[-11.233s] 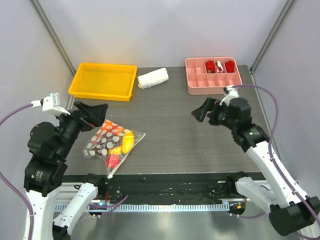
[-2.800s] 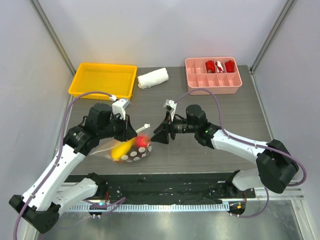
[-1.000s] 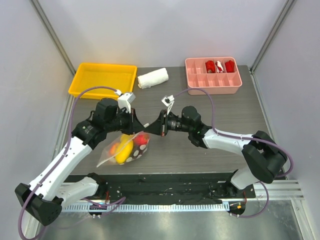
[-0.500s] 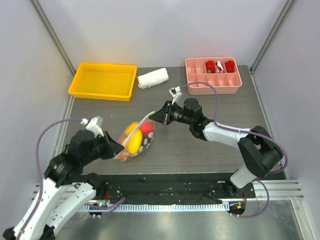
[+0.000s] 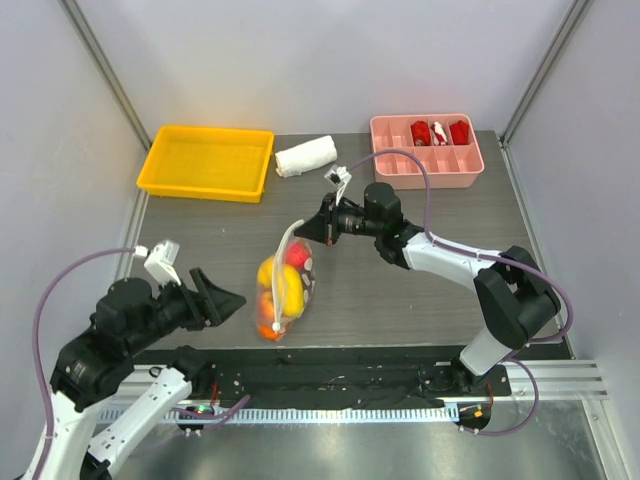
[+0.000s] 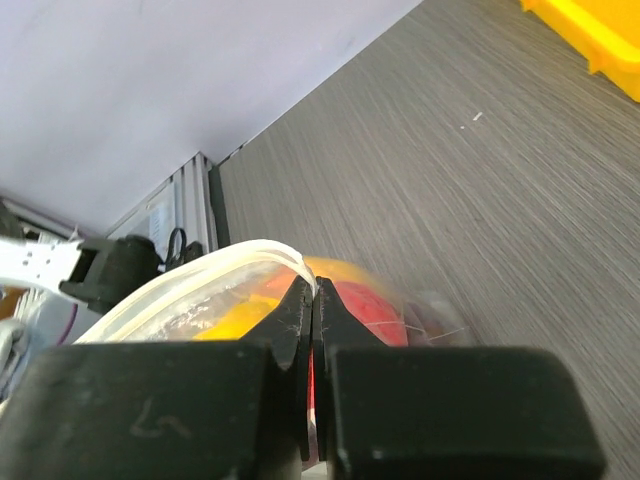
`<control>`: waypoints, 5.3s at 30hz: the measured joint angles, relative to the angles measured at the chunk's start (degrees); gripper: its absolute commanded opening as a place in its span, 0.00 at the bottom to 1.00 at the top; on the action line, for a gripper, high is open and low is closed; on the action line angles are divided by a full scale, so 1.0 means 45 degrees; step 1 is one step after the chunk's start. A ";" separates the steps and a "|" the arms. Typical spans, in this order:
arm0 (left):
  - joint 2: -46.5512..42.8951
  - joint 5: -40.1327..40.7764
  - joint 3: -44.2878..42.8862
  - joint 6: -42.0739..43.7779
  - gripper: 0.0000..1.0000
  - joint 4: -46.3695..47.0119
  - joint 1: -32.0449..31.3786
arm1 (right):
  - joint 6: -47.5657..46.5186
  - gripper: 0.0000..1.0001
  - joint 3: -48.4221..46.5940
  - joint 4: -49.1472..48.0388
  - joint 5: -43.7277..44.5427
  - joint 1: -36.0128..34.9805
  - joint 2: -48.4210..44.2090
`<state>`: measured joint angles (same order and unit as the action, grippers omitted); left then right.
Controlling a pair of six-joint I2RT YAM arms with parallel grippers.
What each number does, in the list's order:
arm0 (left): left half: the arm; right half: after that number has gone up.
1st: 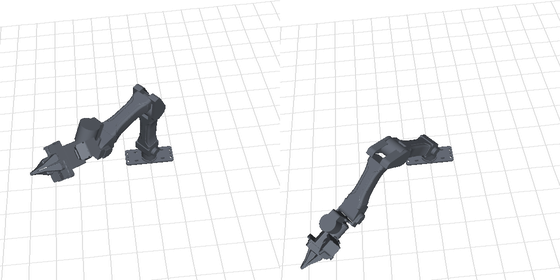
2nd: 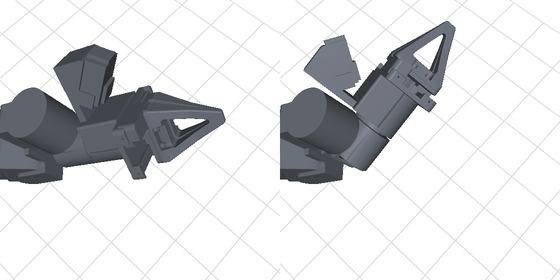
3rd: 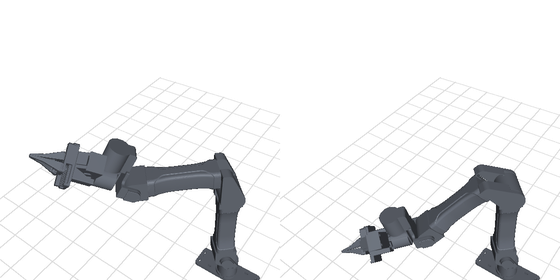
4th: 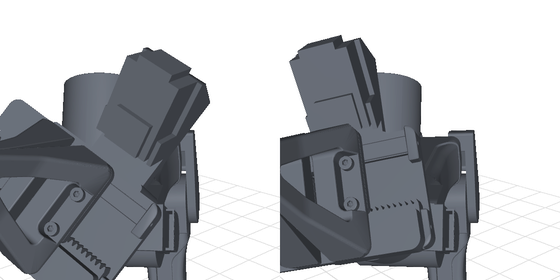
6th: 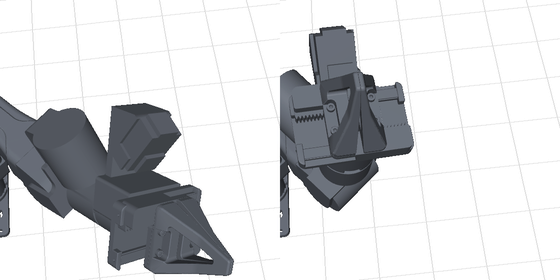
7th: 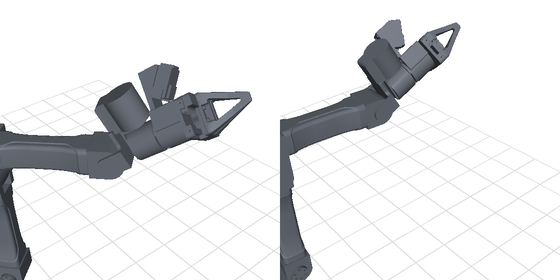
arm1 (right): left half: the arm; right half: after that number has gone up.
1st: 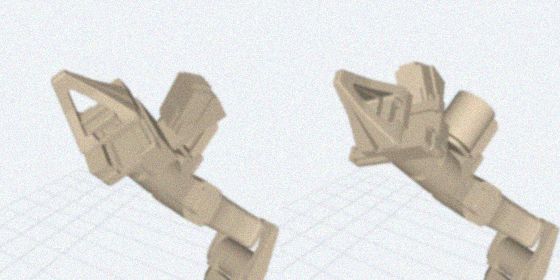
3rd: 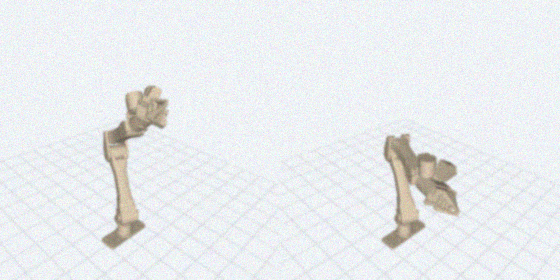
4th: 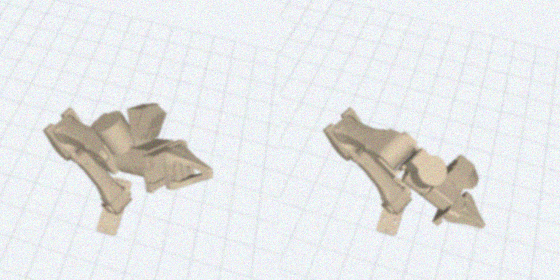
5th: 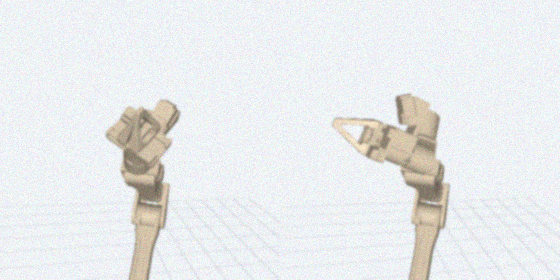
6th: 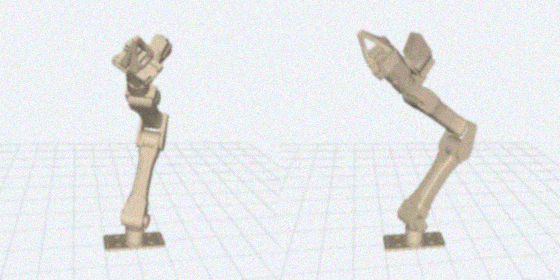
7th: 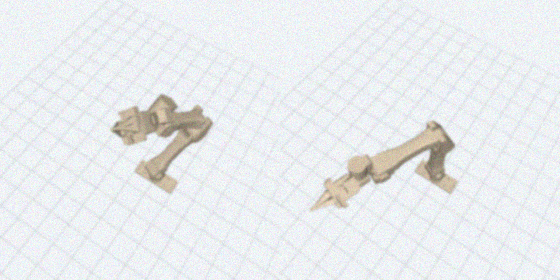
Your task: Open the zip-top bag and remove the fake food
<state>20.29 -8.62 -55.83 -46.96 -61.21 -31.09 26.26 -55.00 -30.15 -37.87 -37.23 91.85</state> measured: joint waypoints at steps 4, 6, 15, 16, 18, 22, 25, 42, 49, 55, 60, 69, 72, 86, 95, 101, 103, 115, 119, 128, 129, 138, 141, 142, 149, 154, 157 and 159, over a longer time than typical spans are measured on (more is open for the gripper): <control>0.2637 0.0763 -0.1715 0.1015 0.56 0.0471 0.0000 | -0.0559 0.01 -0.0209 0.0160 -0.0670 -0.0058 0.0010; 0.3929 0.0835 -0.2137 0.1559 0.47 0.0889 0.0000 | -0.0821 0.01 -0.0253 0.0306 -0.0850 -0.0107 0.0005; 0.7451 0.0379 -0.2040 0.2579 0.29 0.2477 0.0000 | -0.1151 0.01 -0.0257 0.0602 -0.1064 -0.0117 0.0000; 0.7461 0.0282 -0.1991 0.2574 0.29 0.2565 0.0000 | -0.1151 0.01 -0.0257 0.0612 -0.1069 -0.0117 0.0000; 0.7431 0.0102 -0.1880 0.2565 0.28 0.2739 0.0000 | -0.1151 0.01 -0.0257 0.0622 -0.1073 -0.0117 0.0000; 0.7315 -0.0160 -0.1389 0.2482 0.30 0.3065 0.0000 | -0.1151 0.02 -0.0257 0.0627 -0.1073 -0.0117 0.0000; 0.7038 -0.0486 -0.0661 0.2263 0.31 0.3283 0.0000 | -0.1156 0.01 -0.0257 0.0631 -0.1073 -0.0117 0.0000; 0.7159 -0.2118 0.1180 0.1243 0.00 0.5134 0.0000 | -0.0539 0.49 -0.0355 0.1753 -0.0126 -0.0272 -0.0316; 0.7009 -0.2191 0.1180 0.1122 0.00 0.5984 0.0000 | 0.1059 0.69 -0.1967 0.7310 0.4124 -0.0559 -0.1073; 0.7193 -0.2579 0.1229 0.0821 0.00 0.6965 0.0000 | 0.2535 0.82 -0.1481 1.0040 0.7140 -0.2045 -0.3288; 0.7315 -0.2662 0.1326 0.0651 0.00 0.7281 -0.0015 | 0.3400 0.76 -0.1122 1.0336 0.8578 -0.3784 -0.4444; 0.6975 -0.2613 0.1326 0.0534 0.00 0.7310 -0.0039 | 0.3983 0.68 -0.0670 1.0341 0.9156 -0.4770 -0.3526; 0.6800 -0.2584 0.1326 0.0539 0.00 0.7295 -0.0039 | 0.3973 0.71 -0.0670 1.0375 0.9306 -0.5197 -0.3147; 0.6426 -0.2176 0.1452 0.0656 0.00 0.6873 -0.0039 | 0.3920 0.80 -0.0350 1.0404 1.0001 -0.5581 -0.4318; 0.6426 -0.2176 0.1452 0.0767 0.00 0.6815 -0.0039 | 0.4022 0.81 -0.0350 0.9748 0.9165 -0.5926 -0.3993; 0.6426 -0.2181 0.1452 0.0772 0.00 0.6781 -0.0044 | 0.4031 0.65 -0.0379 0.9583 0.9185 -0.6300 -0.3172; 0.6421 -0.2176 0.1452 0.0772 0.00 0.6771 -0.0053 | 0.3997 0.51 -0.0432 0.9826 0.9588 -0.6479 -0.2866; 0.5882 -0.1836 0.1452 0.0811 0.00 0.6484 -0.0063 | 0.3206 0.02 -0.1175 1.1429 1.2439 -0.6713 -0.3609; 0.5950 -0.1914 0.1452 0.0733 0.00 0.6533 -0.0063 | 0.3002 0.01 -0.1209 1.1987 1.3289 -0.6713 -0.4512; 0.6241 -0.2055 0.1710 0.0228 0.10 0.6873 -0.0063 | 0.1855 0.02 -0.2769 1.3041 1.4377 -0.6703 -0.5440; 0.6246 -0.1943 0.1734 0.0189 0.22 0.6795 -0.0063 | 0.1787 0.01 -0.2856 1.3007 1.4348 -0.6703 -0.5435; 0.5309 -0.0709 0.1588 -0.0476 0.52 0.5513 -0.0063 | 0.1758 0.01 -0.2273 1.2201 1.3469 -0.6737 -0.4605; 0.4741 -0.1015 0.1579 -0.1462 0.43 0.6037 -0.0063 | 0.1763 0.01 -0.2200 1.1987 1.3284 -0.6790 -0.4469; 0.4682 -0.1127 0.1583 -0.1962 0.38 0.6387 -0.0063 | 0.1763 0.02 -0.2200 1.1939 1.3265 -0.6795 -0.4469; 0.5819 -0.0947 0.2239 -0.4367 0.26 0.7291 -0.0228 | 0.1763 0.01 -0.2195 1.1589 1.3240 -0.6844 -0.4488; 0.7441 -0.0437 0.2754 -0.5391 0.26 0.7368 -0.0699 | 0.1773 0.01 -0.2127 1.1429 1.3226 -0.6849 -0.4488; 0.7815 -0.0238 0.2778 -0.5678 0.32 0.7470 -0.0952 | 0.1787 0.01 -0.2108 1.1366 1.3202 -0.6868 -0.4488; 0.7800 -0.0121 0.2939 -0.5867 0.37 0.7606 -0.1054 | 0.1787 0.02 -0.2108 1.1356 1.3158 -0.6868 -0.4488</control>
<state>55.40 -9.17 -42.61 -73.36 -26.98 -35.83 34.30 -64.49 20.95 21.34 -68.14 71.66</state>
